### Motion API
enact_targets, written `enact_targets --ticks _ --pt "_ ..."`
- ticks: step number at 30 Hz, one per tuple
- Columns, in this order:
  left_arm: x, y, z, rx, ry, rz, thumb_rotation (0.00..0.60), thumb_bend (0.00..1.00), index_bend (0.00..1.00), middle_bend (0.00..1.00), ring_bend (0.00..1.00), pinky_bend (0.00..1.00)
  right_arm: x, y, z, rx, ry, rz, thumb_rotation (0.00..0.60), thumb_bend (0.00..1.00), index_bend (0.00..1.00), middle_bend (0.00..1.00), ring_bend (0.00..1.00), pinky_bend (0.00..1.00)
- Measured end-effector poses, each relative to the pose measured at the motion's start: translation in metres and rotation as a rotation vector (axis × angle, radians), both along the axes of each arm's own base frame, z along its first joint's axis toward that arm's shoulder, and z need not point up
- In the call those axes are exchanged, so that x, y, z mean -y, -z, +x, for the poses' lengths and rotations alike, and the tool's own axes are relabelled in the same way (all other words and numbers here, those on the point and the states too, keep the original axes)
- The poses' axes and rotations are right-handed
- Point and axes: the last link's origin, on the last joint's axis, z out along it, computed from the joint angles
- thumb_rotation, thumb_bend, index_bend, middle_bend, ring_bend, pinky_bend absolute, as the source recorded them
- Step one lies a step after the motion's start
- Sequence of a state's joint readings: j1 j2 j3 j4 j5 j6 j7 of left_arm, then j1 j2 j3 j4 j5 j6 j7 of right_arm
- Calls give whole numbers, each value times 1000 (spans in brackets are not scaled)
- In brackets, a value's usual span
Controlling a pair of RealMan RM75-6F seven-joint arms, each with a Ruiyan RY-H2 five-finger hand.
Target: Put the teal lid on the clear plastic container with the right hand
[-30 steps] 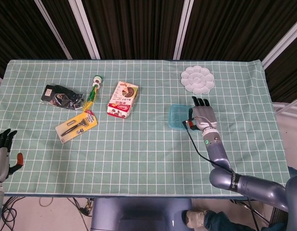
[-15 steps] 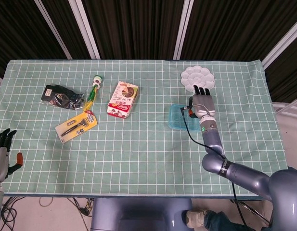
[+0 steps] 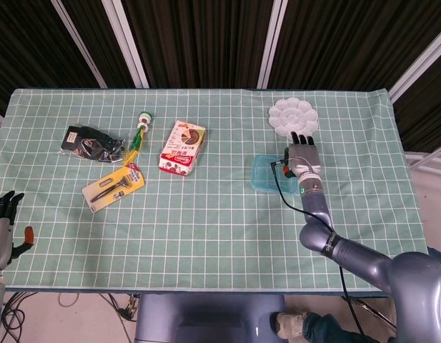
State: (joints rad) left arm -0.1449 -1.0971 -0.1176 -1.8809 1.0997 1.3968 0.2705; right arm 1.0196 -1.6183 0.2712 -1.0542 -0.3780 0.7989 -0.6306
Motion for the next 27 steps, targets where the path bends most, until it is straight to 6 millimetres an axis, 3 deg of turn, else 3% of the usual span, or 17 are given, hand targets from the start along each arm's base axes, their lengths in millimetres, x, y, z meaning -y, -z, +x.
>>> enact_targets --ticks 16,27 --pt "0 0 0 6 -8 -5 600 542 85 0 0 0 -1 2 -9 -11 19 12 600 454 611 27 0 0" --pt "0 0 0 16 -7 -7 600 542 85 0 0 0 2 -6 24 63 -82 -74 600 455 610 27 0 0"
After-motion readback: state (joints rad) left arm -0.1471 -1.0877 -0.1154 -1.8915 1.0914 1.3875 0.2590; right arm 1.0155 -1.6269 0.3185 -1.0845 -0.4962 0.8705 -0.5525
